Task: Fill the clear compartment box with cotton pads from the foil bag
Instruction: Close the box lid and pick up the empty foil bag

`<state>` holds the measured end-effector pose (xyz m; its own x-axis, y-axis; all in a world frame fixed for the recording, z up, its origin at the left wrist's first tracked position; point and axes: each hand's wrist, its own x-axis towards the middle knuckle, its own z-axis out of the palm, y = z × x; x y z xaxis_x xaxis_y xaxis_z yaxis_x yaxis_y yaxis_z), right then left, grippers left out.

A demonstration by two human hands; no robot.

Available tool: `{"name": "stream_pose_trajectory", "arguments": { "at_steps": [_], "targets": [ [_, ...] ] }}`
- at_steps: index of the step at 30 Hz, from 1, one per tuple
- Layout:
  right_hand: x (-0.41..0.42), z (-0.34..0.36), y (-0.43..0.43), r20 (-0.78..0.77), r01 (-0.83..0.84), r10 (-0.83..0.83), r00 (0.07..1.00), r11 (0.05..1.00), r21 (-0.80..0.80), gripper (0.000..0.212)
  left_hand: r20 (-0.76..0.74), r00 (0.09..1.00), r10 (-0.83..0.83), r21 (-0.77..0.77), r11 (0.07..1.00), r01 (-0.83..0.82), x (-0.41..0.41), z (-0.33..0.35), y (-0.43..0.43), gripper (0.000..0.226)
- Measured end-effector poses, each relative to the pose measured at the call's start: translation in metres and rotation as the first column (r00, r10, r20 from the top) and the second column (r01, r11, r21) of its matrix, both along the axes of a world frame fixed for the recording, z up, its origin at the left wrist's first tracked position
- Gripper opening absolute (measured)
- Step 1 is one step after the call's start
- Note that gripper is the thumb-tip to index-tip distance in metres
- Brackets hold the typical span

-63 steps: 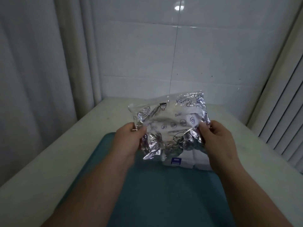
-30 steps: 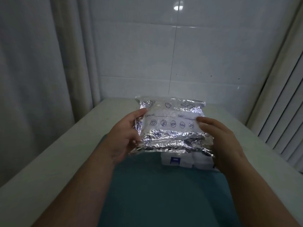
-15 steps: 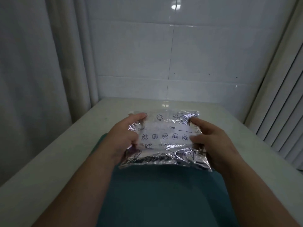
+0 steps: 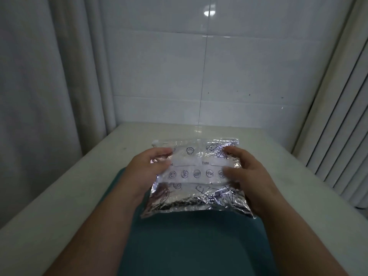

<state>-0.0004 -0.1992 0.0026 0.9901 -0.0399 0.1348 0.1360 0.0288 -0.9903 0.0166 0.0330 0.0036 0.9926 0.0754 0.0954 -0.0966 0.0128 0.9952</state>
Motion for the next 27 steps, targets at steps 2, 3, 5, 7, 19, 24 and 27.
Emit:
{"name": "stream_pose_trajectory", "arguments": {
  "at_steps": [2, 3, 5, 7, 19, 24, 27],
  "targets": [
    [0.003, -0.004, -0.001, -0.01, -0.008, 0.008, 1.0, 1.0, -0.023, 0.068, -0.02, 1.0, -0.005, 0.044, 0.999, 0.006, -0.003, 0.001, 0.0, 0.046],
    [0.003, -0.004, -0.002, -0.012, -0.009, 0.009, 1.0, 1.0, -0.023, 0.073, -0.034, 0.999, -0.014, 0.043, 0.999, 0.016, -0.004, 0.002, 0.001, 0.053],
    [0.002, -0.001, -0.004, -0.002, -0.006, 0.006, 1.0, 1.0, -0.005, 0.08, -0.034, 0.999, -0.036, 0.017, 0.999, 0.037, -0.005, 0.004, 0.0, 0.06],
    [0.001, 0.002, -0.005, 0.014, -0.003, 0.002, 1.0, 1.0, 0.021, 0.083, -0.028, 0.998, -0.062, -0.041, 0.997, 0.061, -0.006, 0.006, -0.001, 0.063],
    [0.0, 0.003, -0.005, 0.083, 0.058, -0.059, 0.995, 0.998, 0.008, 0.084, -0.061, 0.989, -0.136, -0.164, 0.979, 0.124, 0.0, 0.003, 0.001, 0.053],
    [-0.004, 0.004, 0.004, 0.101, 0.017, -0.026, 0.995, 0.996, 0.09, 0.062, -0.051, 0.998, -0.04, -0.056, 0.998, 0.038, 0.0, -0.001, -0.002, 0.052],
    [0.0, 0.002, 0.002, 0.059, 0.143, -0.138, 0.989, 0.987, -0.076, 0.035, -0.008, 0.998, 0.068, -0.033, 0.997, -0.068, 0.002, -0.003, -0.004, 0.054]
  ]
}}
